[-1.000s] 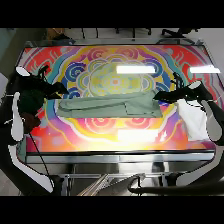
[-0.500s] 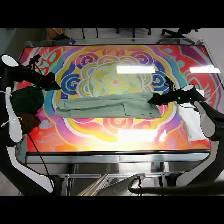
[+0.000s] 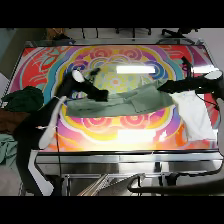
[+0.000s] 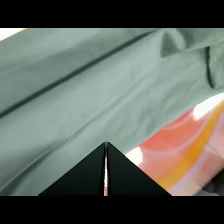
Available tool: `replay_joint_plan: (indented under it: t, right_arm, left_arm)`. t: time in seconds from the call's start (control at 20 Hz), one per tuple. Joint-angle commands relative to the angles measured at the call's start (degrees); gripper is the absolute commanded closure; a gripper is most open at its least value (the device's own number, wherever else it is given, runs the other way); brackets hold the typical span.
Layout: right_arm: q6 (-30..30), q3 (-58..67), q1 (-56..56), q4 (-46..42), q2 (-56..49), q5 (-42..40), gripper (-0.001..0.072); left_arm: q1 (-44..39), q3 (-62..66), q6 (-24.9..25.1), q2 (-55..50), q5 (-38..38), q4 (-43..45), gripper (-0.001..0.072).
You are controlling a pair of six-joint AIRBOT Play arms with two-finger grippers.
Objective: Fold the shirts.
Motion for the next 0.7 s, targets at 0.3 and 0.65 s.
replay_joint_plan:
  t: [0.3, 0.65]
  right_arm:
    - [4.74, 10.29, -0.55, 0.26, 4.5, 11.32, 0.0697]
    - [6.71, 10.27, 2.01, 8.63, 4.44, 9.77, 0.0696]
  left_arm:
    - [-18.16, 16.63, -5.31, -15.67, 5.84, 0.07, 0.0694]
    - [-2.25, 16.96, -2.84, -0.11, -14.8, -0.46, 0.0693]
